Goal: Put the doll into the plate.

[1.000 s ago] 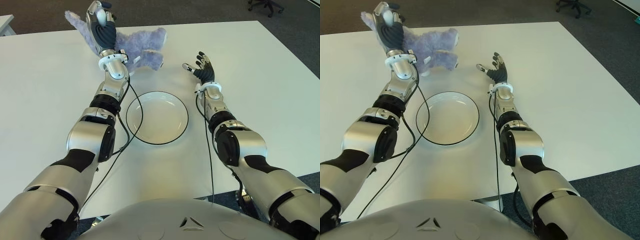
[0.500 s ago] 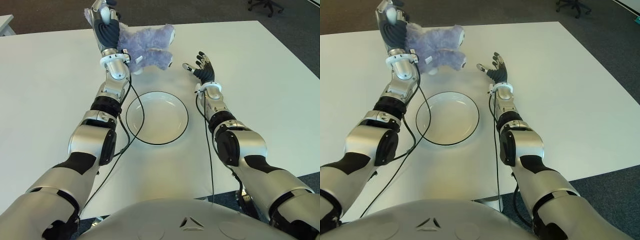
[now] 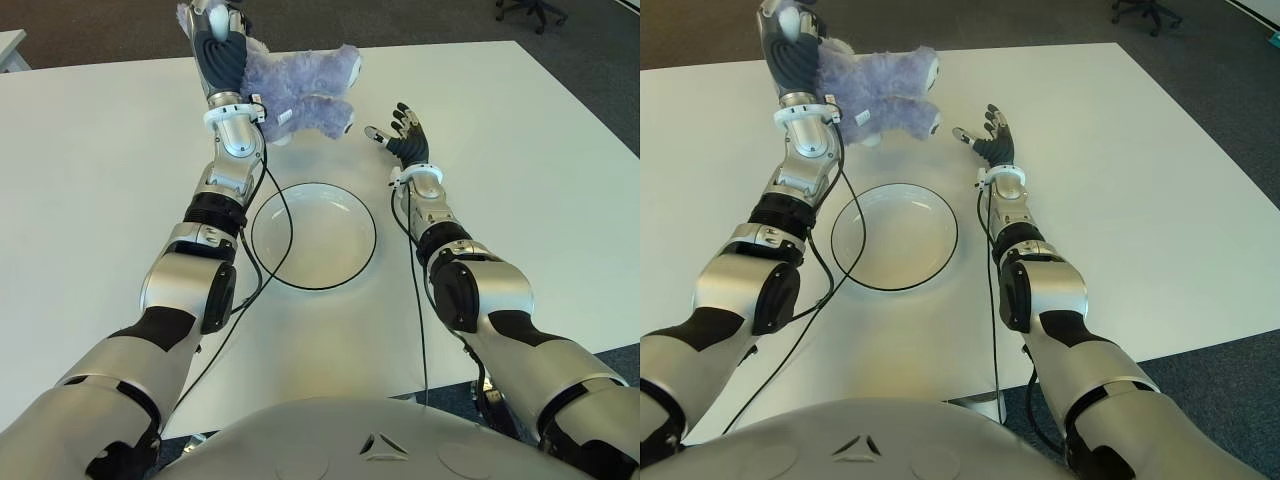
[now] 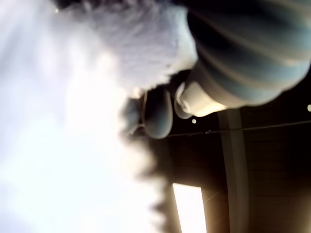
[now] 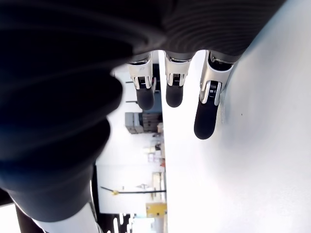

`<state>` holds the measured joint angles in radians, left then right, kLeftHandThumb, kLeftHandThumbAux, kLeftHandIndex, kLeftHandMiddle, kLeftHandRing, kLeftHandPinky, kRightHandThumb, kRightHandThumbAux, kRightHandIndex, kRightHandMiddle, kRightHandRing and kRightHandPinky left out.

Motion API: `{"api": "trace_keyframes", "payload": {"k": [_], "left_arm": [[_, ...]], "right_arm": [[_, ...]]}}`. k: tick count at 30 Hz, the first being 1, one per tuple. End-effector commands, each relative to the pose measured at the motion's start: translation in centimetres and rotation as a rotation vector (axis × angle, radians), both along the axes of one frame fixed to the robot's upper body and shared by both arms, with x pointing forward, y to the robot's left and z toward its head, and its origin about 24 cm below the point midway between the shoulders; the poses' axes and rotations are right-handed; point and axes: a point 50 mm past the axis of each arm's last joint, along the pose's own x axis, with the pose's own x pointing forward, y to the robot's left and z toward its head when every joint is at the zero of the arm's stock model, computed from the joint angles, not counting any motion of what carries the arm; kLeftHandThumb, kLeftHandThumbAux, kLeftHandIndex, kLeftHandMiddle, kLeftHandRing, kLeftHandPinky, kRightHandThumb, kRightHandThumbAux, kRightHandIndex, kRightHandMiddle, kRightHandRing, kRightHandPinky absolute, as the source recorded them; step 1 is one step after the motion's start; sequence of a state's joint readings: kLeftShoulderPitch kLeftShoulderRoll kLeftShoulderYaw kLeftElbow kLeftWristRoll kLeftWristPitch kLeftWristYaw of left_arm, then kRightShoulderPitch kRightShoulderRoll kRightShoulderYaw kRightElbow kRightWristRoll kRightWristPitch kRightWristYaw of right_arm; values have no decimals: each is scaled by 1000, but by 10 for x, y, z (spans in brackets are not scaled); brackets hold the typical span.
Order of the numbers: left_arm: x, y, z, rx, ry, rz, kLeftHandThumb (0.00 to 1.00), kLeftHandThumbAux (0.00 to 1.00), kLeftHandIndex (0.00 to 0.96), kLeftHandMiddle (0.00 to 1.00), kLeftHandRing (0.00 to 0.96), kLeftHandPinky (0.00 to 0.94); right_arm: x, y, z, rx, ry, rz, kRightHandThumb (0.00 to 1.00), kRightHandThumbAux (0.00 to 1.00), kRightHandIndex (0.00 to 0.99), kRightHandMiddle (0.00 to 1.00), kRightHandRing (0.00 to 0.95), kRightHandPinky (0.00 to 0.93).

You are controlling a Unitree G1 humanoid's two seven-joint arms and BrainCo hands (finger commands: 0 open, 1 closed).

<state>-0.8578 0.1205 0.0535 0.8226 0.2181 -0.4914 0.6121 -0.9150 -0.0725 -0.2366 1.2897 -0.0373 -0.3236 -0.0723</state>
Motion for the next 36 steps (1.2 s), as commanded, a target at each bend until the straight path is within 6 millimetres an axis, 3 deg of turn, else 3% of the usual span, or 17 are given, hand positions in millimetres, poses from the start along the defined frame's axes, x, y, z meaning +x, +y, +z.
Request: {"api": "trace_keyframes", "payload": {"k": [1, 36], "left_arm": [[-2, -2, -4, 24, 10, -10, 742, 693, 441, 918, 898, 882], [-9, -8, 3, 103, -78, -141, 744, 693, 441, 921, 901, 885]], "right_arm": [[-19, -1, -41, 13, 168, -10, 147, 867, 42, 0, 0, 0], [-20, -1, -43, 5, 169, -9, 152, 858, 43, 0, 0, 0]]}}
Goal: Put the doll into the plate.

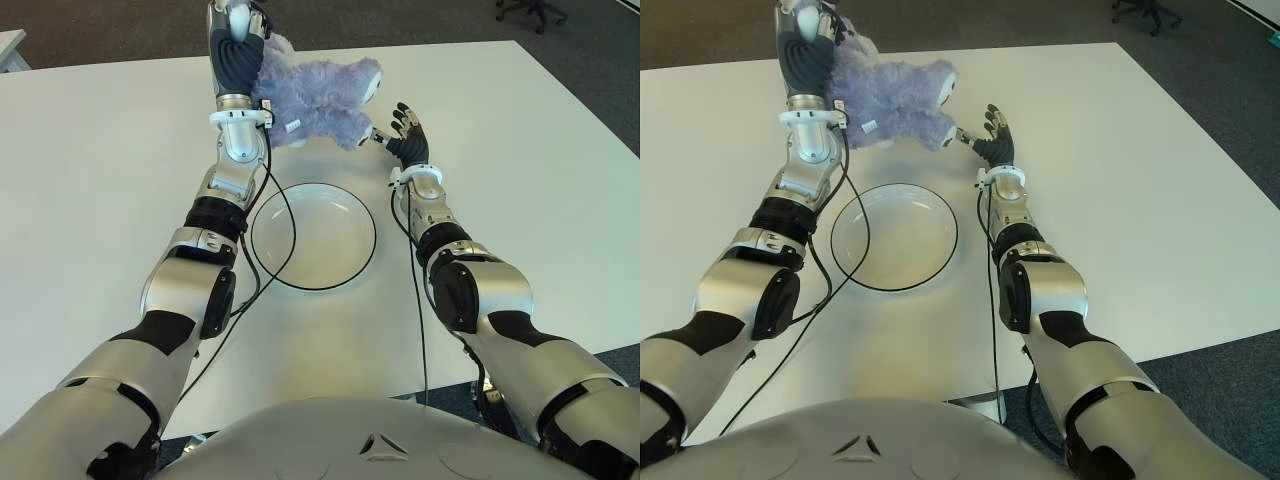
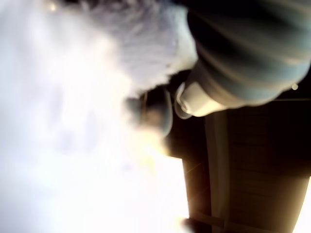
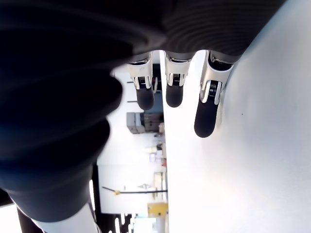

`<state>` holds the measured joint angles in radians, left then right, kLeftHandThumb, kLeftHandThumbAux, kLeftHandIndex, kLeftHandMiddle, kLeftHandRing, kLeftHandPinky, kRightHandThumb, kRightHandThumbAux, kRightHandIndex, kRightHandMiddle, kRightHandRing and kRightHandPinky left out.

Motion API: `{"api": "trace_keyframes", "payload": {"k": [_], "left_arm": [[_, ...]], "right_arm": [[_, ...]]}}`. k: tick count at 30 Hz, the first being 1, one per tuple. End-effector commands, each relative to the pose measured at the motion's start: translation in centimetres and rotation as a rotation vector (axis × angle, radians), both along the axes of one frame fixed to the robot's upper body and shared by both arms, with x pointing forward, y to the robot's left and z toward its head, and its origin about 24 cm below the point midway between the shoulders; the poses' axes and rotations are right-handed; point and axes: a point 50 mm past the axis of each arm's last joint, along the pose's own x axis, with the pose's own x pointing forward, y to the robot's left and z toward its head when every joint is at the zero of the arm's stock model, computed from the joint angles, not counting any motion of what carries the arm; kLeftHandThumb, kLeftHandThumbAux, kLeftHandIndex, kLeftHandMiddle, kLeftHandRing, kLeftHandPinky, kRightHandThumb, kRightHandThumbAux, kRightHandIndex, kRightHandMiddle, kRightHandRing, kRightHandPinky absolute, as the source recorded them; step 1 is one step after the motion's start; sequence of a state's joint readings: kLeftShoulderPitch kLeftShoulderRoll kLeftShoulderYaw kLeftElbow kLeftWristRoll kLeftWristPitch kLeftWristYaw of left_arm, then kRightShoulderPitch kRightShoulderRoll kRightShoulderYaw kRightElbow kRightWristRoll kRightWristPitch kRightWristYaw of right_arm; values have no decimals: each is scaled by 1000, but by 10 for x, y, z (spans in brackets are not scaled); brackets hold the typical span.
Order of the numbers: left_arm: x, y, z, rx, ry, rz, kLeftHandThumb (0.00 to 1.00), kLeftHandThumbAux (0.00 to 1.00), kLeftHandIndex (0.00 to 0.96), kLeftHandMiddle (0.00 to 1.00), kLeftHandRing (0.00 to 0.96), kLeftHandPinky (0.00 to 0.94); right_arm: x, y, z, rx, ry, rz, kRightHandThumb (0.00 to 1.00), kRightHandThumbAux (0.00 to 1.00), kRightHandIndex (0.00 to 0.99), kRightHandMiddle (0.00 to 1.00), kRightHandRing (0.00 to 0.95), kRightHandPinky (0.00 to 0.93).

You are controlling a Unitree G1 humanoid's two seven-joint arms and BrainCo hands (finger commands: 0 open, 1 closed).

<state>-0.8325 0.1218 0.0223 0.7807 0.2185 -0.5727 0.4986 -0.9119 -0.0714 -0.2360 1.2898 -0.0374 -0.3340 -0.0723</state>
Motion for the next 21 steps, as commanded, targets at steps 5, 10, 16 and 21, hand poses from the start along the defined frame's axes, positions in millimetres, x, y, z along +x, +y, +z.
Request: {"api": "trace_keyframes", "payload": {"k": [5, 10, 16, 21], "left_arm": [[-6, 1, 1, 34, -45, -15, 744, 692, 442, 905, 892, 876], [-8, 0, 4, 45, -65, -10, 745, 691, 443, 903, 897, 879], [-10, -1, 5, 61, -81, 1, 745, 691, 443, 899, 899, 876], [-12, -1, 7, 67, -87, -10, 746, 690, 443, 895, 897, 877]], "right_arm": [[-20, -1, -43, 16, 175, -11, 165, 853, 45, 0, 0, 0], [-20, -1, -43, 22, 176, -12, 195, 855, 49, 0, 0, 0], [-20, 0, -43, 25, 178, -14, 214, 856, 56, 0, 0, 0], [-20, 0, -43, 25, 176, -13, 216, 857, 53, 0, 0, 0]]}}
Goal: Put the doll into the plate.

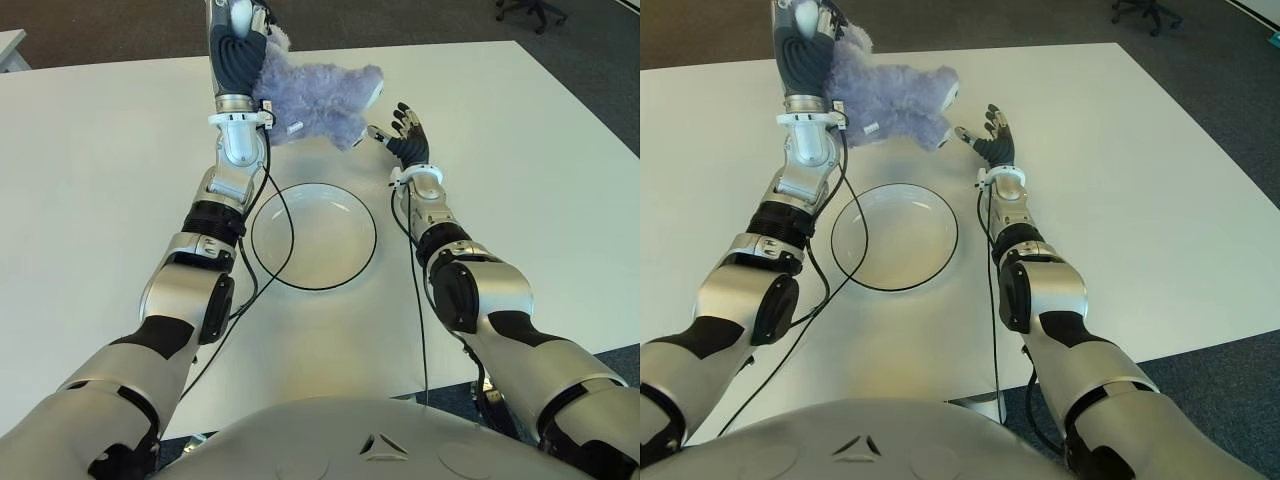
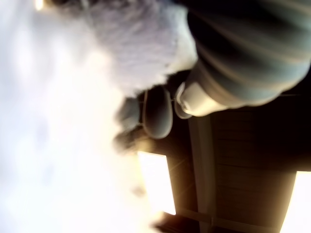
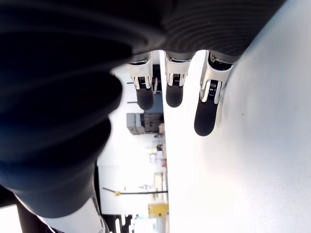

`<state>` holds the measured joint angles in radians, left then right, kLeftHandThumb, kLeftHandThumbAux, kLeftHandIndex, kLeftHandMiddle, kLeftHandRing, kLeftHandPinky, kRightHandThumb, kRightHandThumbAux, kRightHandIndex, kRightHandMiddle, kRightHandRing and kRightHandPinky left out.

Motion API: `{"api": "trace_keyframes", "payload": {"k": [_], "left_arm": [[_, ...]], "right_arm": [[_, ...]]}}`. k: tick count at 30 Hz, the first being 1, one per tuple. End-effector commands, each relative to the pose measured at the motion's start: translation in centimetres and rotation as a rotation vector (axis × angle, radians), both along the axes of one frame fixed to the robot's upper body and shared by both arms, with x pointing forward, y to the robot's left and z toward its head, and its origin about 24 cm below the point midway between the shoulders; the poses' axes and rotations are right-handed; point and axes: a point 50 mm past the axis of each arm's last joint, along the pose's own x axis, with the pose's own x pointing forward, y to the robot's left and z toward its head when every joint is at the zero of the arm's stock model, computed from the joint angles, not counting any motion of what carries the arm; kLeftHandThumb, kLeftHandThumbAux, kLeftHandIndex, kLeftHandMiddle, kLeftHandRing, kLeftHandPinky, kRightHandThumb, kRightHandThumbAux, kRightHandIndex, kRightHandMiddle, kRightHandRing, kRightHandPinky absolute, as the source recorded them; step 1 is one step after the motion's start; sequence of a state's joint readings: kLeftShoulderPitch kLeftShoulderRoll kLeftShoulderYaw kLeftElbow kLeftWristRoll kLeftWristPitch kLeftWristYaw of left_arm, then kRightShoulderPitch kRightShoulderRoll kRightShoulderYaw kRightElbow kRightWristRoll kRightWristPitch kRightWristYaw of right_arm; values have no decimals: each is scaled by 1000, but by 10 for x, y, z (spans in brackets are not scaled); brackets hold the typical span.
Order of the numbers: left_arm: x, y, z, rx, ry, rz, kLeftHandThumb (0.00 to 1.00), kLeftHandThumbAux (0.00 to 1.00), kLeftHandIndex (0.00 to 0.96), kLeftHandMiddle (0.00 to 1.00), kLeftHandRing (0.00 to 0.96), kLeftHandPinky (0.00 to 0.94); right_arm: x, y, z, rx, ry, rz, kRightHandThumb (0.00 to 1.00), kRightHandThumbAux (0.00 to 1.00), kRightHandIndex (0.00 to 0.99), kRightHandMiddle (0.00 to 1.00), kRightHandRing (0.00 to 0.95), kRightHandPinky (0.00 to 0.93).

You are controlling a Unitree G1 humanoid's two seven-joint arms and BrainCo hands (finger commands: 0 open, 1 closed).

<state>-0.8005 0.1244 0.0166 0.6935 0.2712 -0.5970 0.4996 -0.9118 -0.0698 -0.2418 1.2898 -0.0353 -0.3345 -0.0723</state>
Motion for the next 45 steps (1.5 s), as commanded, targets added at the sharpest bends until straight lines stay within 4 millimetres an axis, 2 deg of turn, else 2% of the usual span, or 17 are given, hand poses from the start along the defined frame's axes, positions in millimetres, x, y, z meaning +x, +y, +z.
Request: {"api": "trace_keyframes", "payload": {"k": [1, 9, 28, 45], "left_arm": [[-4, 2, -2, 19, -3, 2, 746, 690, 443, 898, 898, 880], [-8, 1, -1, 4, -9, -7, 745, 691, 443, 901, 900, 877], [-26, -4, 3, 21, -73, 45, 744, 692, 443, 909, 898, 871], [-41, -6, 3, 57, -118, 41, 747, 691, 444, 871, 877, 862]], "right_arm": [[-20, 0, -43, 17, 176, -9, 215, 855, 49, 0, 0, 0], [-20, -1, -43, 12, 176, -8, 187, 854, 47, 0, 0, 0], [-20, -1, -43, 13, 178, -13, 192, 864, 55, 0, 0, 0], [-20, -1, -43, 15, 177, -14, 197, 863, 47, 0, 0, 8]]}}
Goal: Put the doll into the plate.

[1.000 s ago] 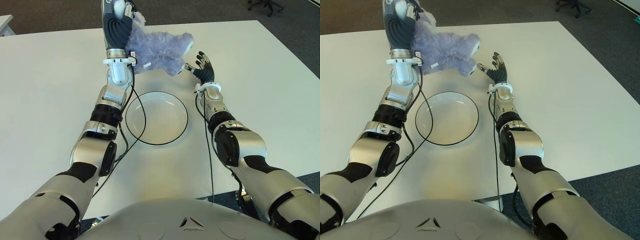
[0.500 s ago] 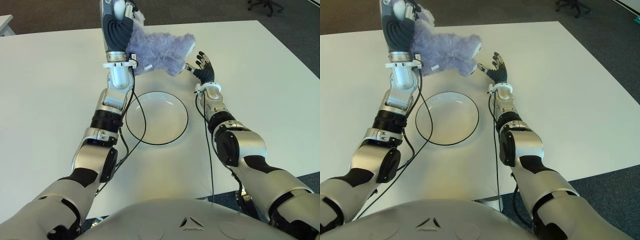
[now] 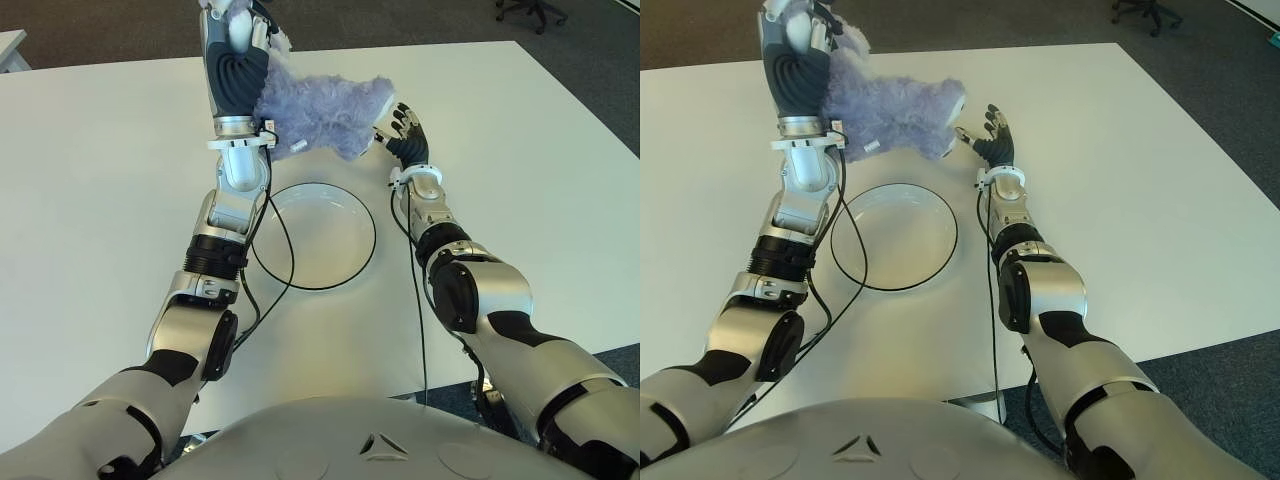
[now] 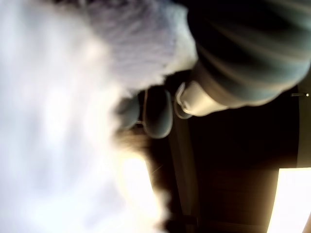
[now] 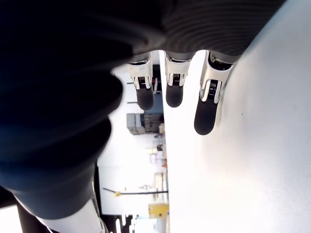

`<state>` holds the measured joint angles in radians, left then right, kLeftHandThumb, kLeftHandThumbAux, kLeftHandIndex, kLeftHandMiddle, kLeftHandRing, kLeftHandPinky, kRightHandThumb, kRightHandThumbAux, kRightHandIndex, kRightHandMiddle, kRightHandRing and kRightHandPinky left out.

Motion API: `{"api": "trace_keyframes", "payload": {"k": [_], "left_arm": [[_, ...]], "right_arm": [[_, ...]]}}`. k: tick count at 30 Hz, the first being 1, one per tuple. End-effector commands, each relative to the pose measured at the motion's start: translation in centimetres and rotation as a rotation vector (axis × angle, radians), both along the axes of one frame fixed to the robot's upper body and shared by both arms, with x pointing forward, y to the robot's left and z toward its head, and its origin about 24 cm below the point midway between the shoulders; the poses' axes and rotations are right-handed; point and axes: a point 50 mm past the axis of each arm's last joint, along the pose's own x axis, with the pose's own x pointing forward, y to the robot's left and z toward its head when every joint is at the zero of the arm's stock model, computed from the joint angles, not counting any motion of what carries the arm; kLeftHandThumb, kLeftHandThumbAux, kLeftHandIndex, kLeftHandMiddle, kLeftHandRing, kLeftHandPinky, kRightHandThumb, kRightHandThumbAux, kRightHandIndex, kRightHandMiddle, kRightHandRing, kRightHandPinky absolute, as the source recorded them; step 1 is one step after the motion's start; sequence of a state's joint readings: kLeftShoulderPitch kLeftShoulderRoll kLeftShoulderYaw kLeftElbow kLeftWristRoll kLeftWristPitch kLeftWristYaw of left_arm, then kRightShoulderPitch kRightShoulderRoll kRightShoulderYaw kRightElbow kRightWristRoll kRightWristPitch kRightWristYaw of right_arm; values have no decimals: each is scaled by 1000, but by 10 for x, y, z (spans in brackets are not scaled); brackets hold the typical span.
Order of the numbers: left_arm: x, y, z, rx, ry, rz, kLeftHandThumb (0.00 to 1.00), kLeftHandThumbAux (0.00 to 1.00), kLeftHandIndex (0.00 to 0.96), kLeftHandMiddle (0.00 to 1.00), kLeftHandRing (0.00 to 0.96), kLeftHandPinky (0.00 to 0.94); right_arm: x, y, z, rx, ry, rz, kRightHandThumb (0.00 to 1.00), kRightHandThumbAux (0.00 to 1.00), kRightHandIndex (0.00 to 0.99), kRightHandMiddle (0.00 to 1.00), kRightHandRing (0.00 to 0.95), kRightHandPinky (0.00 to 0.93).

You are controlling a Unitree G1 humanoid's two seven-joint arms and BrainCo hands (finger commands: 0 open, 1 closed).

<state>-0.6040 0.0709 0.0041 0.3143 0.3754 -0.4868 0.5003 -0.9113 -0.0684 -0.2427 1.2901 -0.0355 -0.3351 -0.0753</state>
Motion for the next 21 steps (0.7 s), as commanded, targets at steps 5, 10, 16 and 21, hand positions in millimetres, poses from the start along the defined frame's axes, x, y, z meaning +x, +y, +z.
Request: {"api": "trace_keyframes", "payload": {"k": [5, 10, 16, 21], "left_arm": [[-6, 1, -1, 34, -39, 14, 748, 690, 444, 858, 869, 853], [-8, -1, -1, 40, -52, 1, 749, 690, 444, 855, 865, 851], [-11, -2, -2, 57, -52, -6, 748, 691, 444, 860, 865, 863], [-13, -1, -2, 73, -49, -7, 748, 691, 444, 870, 875, 865]], "right_arm": [[-20, -1, -43, 16, 176, -10, 194, 860, 47, 0, 0, 3], [-20, -1, -43, 17, 177, -9, 192, 861, 46, 0, 0, 1], [-20, -1, -43, 15, 177, -9, 193, 859, 44, 0, 0, 0], [-20, -1, -43, 12, 179, -8, 196, 855, 45, 0, 0, 0]]}}
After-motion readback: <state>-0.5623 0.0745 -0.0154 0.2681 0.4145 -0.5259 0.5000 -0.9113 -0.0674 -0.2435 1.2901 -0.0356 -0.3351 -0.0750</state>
